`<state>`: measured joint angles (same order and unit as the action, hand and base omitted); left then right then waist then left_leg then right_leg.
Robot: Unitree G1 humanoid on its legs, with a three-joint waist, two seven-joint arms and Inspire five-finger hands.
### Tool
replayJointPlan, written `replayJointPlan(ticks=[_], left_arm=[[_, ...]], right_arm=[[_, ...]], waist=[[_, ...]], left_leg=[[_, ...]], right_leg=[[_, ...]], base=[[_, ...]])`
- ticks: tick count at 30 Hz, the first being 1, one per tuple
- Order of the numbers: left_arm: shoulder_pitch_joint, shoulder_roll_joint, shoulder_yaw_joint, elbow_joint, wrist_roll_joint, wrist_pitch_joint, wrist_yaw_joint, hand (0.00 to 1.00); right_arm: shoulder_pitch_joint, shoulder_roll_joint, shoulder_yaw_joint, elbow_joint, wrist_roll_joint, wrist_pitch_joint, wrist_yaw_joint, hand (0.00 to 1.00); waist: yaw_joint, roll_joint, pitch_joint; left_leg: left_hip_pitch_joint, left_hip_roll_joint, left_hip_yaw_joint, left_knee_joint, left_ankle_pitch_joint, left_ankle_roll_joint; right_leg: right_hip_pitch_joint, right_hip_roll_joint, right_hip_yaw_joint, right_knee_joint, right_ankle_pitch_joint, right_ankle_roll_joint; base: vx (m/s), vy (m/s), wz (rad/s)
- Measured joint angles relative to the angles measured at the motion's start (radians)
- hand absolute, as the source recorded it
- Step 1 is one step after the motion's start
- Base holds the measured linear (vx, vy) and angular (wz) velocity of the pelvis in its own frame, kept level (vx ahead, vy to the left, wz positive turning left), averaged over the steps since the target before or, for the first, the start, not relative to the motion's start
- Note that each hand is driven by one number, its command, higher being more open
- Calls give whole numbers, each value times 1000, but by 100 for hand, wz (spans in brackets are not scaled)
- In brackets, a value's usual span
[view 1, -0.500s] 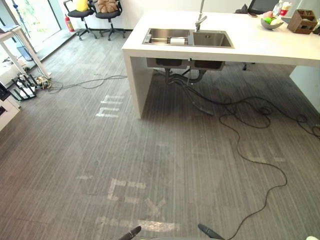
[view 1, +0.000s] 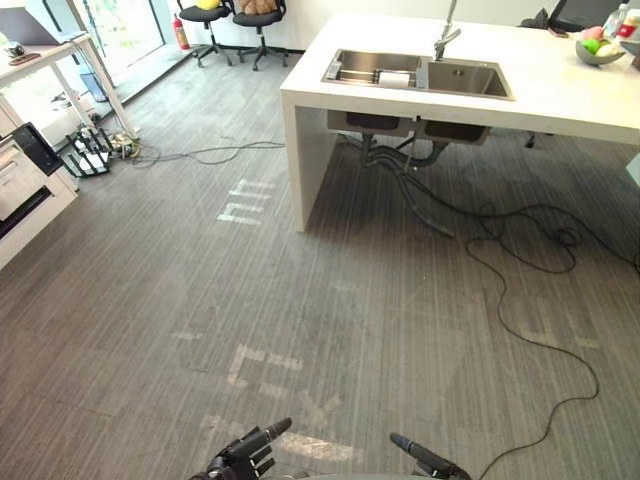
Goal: Walk over to the sink, pick up the cup, carry it to the dishwasher, place the cup inside the dishwasher, then close the dishwasher door
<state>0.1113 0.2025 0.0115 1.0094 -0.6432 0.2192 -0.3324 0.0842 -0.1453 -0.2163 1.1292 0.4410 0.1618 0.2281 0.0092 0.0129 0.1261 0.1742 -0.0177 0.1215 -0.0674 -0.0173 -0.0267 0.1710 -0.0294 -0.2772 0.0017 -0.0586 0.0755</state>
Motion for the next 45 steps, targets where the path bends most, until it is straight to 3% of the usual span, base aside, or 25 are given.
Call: replayJointPlan(ticks=[6,12,16,22,25,27,28,29,30,31,33,34,36,37,38,39,40,41,42,43,44,45], left_arm=[[-34,-30,0,29,204,-19,56,100],[-49,-53,13,62,247,-30,194,100],[-50,-67,22,67,239,-63,249,100],[-49,-74,22,88,136,-74,244,100],[-48,-67,21,87,74,-74,223,100],[-48,-62,18,83,62,-74,217,100],[-51,-64,18,83,52,-74,216,100],[-54,-61,18,82,52,-74,213,100],[-57,-52,16,82,52,-76,213,100],[-61,-45,8,77,51,-74,214,100],[-61,-42,-1,37,47,-52,220,100],[-61,-38,-5,19,45,-35,229,100],[-68,-32,-18,6,42,-21,238,100],[-68,-26,-20,-2,41,-13,240,100],[-65,-13,-20,-11,41,-4,240,100],[-64,1,-20,-22,41,2,240,100],[-62,5,-19,-22,41,6,242,100],[-62,-4,-14,-24,40,15,248,100],[-63,-10,-14,-26,38,19,248,100],[-60,-31,-14,-41,32,27,245,100],[-60,-53,-14,-65,25,18,239,100],[-62,-64,-11,-65,18,10,236,100]], right_arm=[[-1,-1,1,1,7,-3,-4,100],[-1,2,3,4,10,-15,-10,100],[0,9,6,3,12,-26,-20,100],[-5,18,5,4,10,-38,-33,100],[-21,31,3,-3,12,-77,-36,100],[-13,29,6,-9,36,-99,-47,100],[-19,22,7,-18,70,-108,-62,100],[-22,15,6,-26,88,-112,-68,100],[-21,14,7,-43,113,-123,-75,100],[-21,19,9,-50,127,-123,-78,100],[-28,10,19,-72,132,-127,-92,100],[-33,9,35,-90,157,-131,-98,100],[-38,8,66,-113,169,-131,-99,100],[-36,10,79,-126,168,-130,-99,100],[-33,17,100,-139,167,-130,-99,100],[-34,23,109,-154,166,-128,-97,100],[-31,26,109,-160,167,-123,-95,100],[-30,16,104,-162,166,-111,-95,100],[-28,11,103,-163,166,-108,-95,100],[-20,-3,102,-164,165,-101,-94,100],[-10,-1,85,-167,164,-100,-94,100],[-10,0,79,-167,164,-101,-95,100]], waist=[[-1,3,2],[-1,4,2],[-2,3,5],[-1,3,17],[-4,-2,37],[-2,-16,45],[0,-8,50],[1,-11,59],[-6,-30,74],[-12,-34,79],[-9,-32,101],[-12,-32,117],[-16,-14,133],[-16,-13,134],[-16,-29,129],[-15,-56,135],[-20,-69,134],[-30,-45,130],[-34,-33,128],[-42,13,110],[-45,40,98],[-44,40,98]], left_leg=[[9,-2,12,-1,4,6],[15,-2,13,-18,17,24],[16,-3,22,-18,17,24],[26,1,52,-18,10,15],[27,-7,60,-5,-9,35],[25,-23,55,13,-32,71],[22,-30,54,26,-41,84],[22,-34,53,39,-48,87],[21,-41,36,76,-70,90],[23,-37,15,113,-93,88],[66,-29,5,117,-102,94],[76,-16,1,126,-116,90],[77,28,4,147,-143,71],[75,50,9,145,-154,55],[78,58,16,140,-167,37],[90,42,26,140,-189,19],[111,30,29,144,-213,5],[146,54,27,157,-261,-15],[147,65,25,158,-269,-15],[152,109,20,166,-292,-16],[151,151,-10,219,-314,-10],[144,160,-22,258,-314,-14]], right_leg=[[3,-3,-2,-3,6,-9],[4,0,-7,-14,17,-25],[5,1,0,-22,21,-31],[-7,0,22,11,13,-34],[-74,-34,16,176,-74,-24],[-120,-83,-20,317,-140,20],[-195,-128,-40,496,-155,-2],[-244,-160,-47,620,-151,-39],[-312,-213,-53,788,-93,-93],[-328,-231,-53,862,-41,-78],[-370,-257,-47,971,-15,-74],[-388,-250,-52,911,-103,-57],[-399,-201,-61,684,-108,-44],[-402,-162,-59,466,-62,-12],[-400,-146,-59,215,26,39],[-422,-164,-57,114,57,66],[-429,-184,-58,97,57,68],[-424,-180,-61,131,155,62],[-428,-172,-62,146,156,64],[-440,-130,-48,197,153,60],[-458,-84,-11,282,123,10],[-460,-81,-11,314,107,-17]], base=[[-63,-5,-6],[-26,-8,1],[-11,-10,-5],[-15,-10,-14],[-43,12,-8],[-33,31,20],[-21,21,20],[5,7,23],[73,-10,40],[116,-22,41],[188,-50,18],[224,-87,3],[192,-101,-1],[262,-150,-11],[376,-229,-23],[366,-235,-25],[550,-328,-19],[396,-224,-5],[650,-303,16],[536,-264,35],[634,-332,36],[476,-325,23]])
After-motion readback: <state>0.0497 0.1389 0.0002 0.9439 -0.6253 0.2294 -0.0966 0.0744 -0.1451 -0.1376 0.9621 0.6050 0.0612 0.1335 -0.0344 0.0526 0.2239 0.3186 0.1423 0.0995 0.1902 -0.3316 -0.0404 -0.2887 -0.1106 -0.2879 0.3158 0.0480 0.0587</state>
